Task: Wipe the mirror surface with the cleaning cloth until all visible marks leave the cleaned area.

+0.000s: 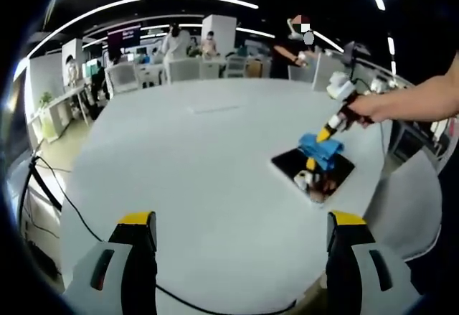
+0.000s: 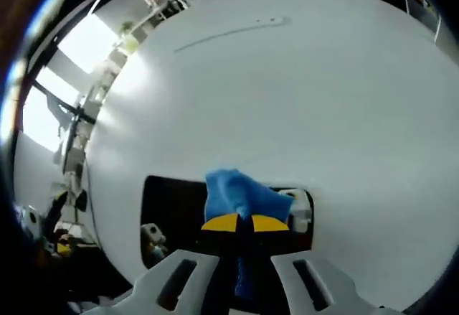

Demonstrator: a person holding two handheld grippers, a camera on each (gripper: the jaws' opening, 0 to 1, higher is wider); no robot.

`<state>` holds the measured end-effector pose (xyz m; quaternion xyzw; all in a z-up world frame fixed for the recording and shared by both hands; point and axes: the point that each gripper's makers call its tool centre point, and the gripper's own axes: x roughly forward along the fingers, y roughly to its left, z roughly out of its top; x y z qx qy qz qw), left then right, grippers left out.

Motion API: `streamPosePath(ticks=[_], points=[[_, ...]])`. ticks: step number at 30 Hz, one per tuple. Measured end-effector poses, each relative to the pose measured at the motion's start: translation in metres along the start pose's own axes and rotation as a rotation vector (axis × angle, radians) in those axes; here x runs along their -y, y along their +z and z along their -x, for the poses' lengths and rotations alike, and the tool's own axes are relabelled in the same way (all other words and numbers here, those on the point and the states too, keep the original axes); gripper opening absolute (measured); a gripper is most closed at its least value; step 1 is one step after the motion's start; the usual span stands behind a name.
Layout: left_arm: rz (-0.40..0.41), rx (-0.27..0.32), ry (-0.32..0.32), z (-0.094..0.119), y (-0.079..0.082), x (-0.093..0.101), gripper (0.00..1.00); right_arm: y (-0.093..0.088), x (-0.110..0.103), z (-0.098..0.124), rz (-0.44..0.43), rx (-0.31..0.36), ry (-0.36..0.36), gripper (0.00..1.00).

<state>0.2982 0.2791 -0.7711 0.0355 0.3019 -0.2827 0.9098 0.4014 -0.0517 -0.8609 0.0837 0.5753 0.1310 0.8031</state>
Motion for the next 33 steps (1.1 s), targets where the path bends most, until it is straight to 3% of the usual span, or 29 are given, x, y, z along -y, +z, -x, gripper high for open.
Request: streamPosePath(ticks=[20,26,33], points=[[-0.003,-0.014,-0.05,-0.002,-0.007,0.0,0.99,0.0,-0.046,-0.019,-0.003,-0.019,0.02,0.0],[-0.064,-0.035,-0.072,-0.003,-0.014,0.003,0.99,0.002,-0.062,-0.026,-0.001,-0.022,0.03,0.0],[-0.059,-0.038,-0.074,0.001,-0.016,-0.002,0.99,0.007,-0.08,-0.036,0.011,-0.024,0.039,0.0]])
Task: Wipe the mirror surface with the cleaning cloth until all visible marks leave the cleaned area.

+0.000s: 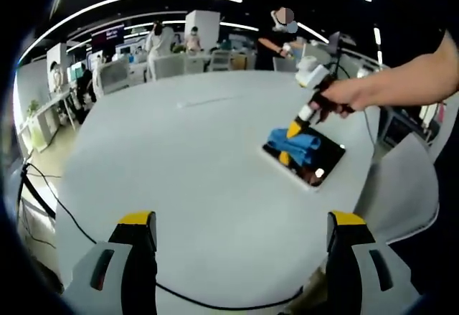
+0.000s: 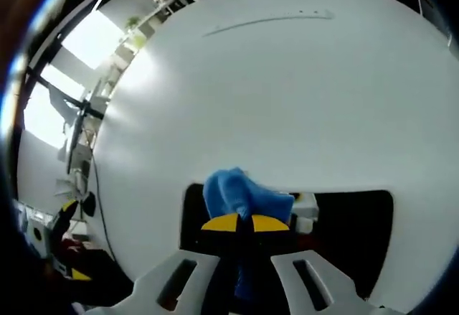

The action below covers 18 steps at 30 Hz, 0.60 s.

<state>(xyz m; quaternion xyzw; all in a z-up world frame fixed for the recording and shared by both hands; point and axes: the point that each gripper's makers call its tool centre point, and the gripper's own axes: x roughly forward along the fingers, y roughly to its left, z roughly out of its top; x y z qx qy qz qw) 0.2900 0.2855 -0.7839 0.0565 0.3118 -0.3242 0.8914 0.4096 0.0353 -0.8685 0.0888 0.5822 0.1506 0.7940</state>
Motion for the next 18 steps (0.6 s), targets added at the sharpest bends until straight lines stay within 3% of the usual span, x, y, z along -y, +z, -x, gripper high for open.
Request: streamPosePath(ticks=[9,14,18], points=[[0.017,0.005,0.021,0.005,0.0,-0.003,1.0,0.0,-0.034,-0.012,0.119,-0.022,0.012,0.0],[0.021,0.006,0.027,0.004,0.001,-0.001,1.0,0.003,-0.05,-0.018,0.115,-0.027,0.039,0.0],[0.026,0.012,0.025,0.003,0.003,0.002,1.0,0.001,-0.05,-0.018,0.125,-0.034,0.024,0.0]])
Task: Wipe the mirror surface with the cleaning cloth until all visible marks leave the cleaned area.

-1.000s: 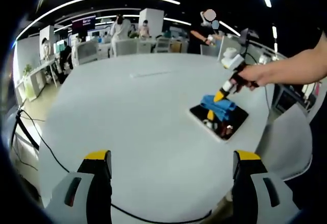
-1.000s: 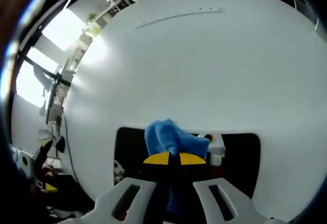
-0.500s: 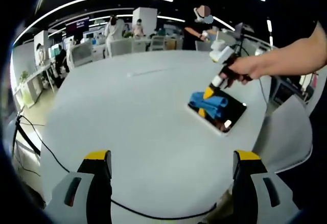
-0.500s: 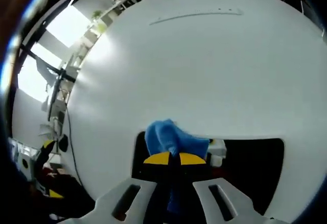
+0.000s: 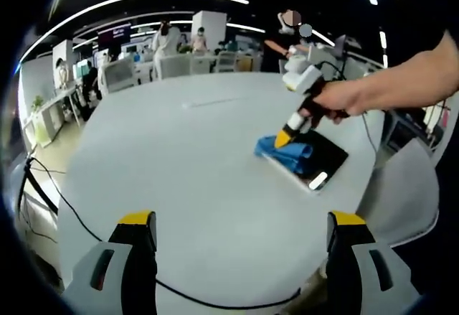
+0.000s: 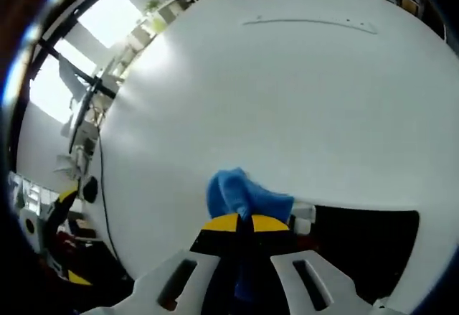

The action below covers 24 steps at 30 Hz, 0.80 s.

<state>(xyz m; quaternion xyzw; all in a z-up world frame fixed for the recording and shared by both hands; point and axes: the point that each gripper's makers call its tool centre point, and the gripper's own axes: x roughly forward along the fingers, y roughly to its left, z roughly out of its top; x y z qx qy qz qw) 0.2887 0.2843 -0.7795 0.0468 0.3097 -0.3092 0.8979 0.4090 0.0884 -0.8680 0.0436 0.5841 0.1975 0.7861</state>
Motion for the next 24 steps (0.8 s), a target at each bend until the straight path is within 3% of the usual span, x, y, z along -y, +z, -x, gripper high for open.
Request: streamPosePath(ticks=[11,24], points=[[-0.002,-0.002,-0.003,-0.001,0.0,-0.001,1.0,-0.003,0.0,0.003,-0.015,0.002,0.006,0.0],[-0.007,0.011,-0.005,-0.005,0.004,0.003,1.0,-0.022,-0.003,0.008,-0.02,-0.013,0.029,0.0]])
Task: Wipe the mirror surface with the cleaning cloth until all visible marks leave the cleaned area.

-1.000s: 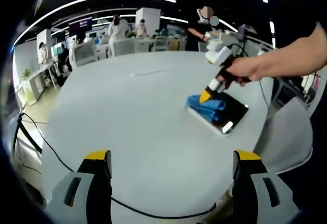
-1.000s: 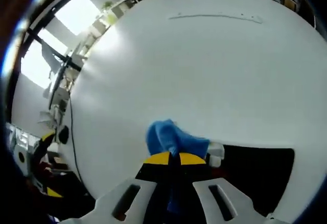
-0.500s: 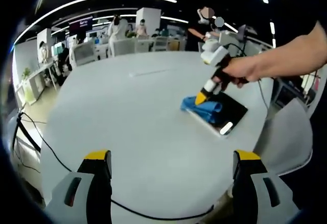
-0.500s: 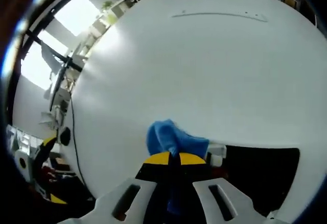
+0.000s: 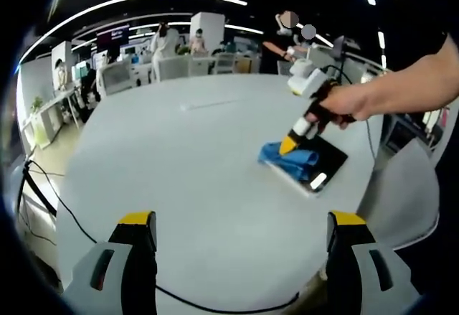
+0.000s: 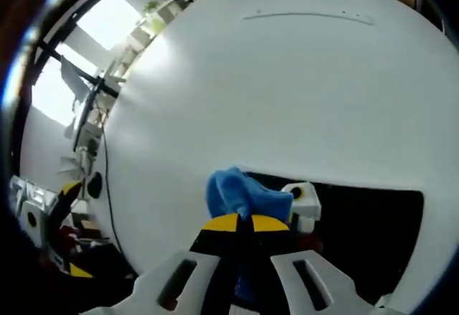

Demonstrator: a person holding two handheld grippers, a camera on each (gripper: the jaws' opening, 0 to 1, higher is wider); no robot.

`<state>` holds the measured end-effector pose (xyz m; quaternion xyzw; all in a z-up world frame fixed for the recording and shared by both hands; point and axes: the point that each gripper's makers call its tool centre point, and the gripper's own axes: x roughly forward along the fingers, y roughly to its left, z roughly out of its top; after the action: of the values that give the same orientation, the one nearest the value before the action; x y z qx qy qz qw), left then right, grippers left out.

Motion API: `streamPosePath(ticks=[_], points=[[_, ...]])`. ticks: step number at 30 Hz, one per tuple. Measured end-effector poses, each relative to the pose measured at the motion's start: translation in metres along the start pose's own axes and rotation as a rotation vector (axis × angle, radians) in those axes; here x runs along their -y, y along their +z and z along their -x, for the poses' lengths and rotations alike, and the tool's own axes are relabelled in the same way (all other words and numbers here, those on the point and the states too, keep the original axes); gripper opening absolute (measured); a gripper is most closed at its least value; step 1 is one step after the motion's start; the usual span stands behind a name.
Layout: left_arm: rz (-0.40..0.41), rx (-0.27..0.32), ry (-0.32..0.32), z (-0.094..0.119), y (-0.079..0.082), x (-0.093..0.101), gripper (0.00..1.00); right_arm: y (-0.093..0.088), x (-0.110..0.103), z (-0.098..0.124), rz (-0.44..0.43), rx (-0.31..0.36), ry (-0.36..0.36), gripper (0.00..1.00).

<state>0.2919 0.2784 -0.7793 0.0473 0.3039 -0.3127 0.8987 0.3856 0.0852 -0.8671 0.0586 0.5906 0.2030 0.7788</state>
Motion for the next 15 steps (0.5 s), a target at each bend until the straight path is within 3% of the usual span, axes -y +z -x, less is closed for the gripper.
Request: streamPosePath(ticks=[15], points=[[-0.007,0.005,-0.001,0.0,0.003,0.004,1.0,-0.02,-0.011,0.002,0.026,-0.029,0.032,0.0]])
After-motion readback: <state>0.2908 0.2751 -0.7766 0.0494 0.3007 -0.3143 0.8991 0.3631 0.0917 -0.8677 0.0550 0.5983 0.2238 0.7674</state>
